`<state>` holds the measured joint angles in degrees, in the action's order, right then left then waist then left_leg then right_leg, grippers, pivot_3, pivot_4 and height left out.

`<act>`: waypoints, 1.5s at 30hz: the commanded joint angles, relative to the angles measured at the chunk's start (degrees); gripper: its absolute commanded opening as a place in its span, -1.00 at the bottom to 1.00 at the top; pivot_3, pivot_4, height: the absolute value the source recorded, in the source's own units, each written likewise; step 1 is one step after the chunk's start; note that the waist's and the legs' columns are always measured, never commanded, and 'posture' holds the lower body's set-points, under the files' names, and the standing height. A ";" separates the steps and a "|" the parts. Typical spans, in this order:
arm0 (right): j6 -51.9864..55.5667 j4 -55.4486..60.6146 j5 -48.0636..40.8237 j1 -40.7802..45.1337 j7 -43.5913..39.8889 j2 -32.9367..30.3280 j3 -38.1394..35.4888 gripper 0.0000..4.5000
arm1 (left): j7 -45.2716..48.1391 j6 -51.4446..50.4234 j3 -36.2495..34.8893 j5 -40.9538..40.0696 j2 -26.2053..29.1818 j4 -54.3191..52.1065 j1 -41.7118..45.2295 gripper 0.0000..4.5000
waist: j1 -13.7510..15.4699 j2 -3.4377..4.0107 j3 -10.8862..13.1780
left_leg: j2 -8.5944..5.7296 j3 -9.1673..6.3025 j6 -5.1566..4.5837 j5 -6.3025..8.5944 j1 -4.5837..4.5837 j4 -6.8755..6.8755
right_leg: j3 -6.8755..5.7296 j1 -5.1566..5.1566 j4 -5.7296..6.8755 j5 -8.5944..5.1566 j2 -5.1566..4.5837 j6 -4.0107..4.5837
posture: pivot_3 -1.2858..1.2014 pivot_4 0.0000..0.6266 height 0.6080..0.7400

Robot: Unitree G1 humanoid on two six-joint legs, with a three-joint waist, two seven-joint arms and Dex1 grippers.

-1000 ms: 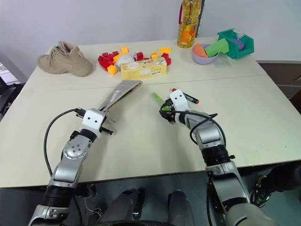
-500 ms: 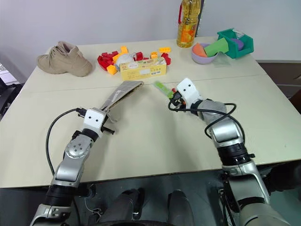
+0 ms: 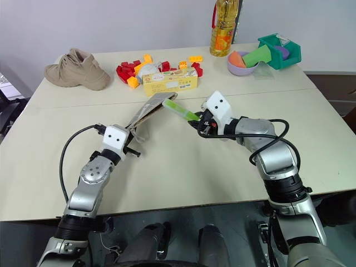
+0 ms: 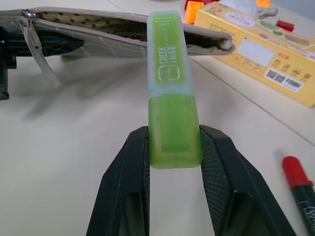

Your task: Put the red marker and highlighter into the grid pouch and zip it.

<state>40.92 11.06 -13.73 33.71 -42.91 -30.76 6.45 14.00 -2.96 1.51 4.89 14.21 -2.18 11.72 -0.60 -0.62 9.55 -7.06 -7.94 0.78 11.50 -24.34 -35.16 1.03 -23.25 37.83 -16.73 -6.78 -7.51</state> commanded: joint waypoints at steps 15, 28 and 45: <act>-1.91 1.42 2.41 1.22 -1.13 -2.14 3.70 -0.62 | 3.74 3.66 2.50 -1.13 -0.37 -3.74 -0.78 -1.00 | 0.09 0.00 0.00 | 0.00 0.00 0.00 0.00 0.00 0.00 | 0.00 0.00 0.00 0.00 0.00 0.00 | 0.03 -0.52 1.00; -9.88 8.57 5.57 2.03 -14.54 -12.10 10.83 -0.62 | 14.97 10.26 9.76 -0.20 6.30 -6.25 -2.19 -1.00 | -0.02 0.00 0.00 | 0.01 0.00 -0.01 0.01 -0.04 0.01 | -0.03 0.00 -0.07 0.00 -0.01 0.00 | 0.03 -0.52 1.00; -10.91 3.60 9.29 2.24 -13.18 -14.31 7.69 0.98 | 16.07 8.98 7.36 -0.85 8.03 -4.90 -2.56 -1.00 | 0.09 -0.01 0.01 | 0.01 -0.03 -0.02 0.01 -0.04 0.01 | -0.03 0.00 -0.09 0.00 -0.02 0.00 | 0.03 -0.52 1.00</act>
<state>31.21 13.86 -4.73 35.85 -56.73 -44.24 16.62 30.73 6.34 9.81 4.96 22.53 -5.36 9.36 -0.51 -0.64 9.57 -7.05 -7.96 0.76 11.52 -24.38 -35.15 1.00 -23.25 37.74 -16.73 -6.80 -7.51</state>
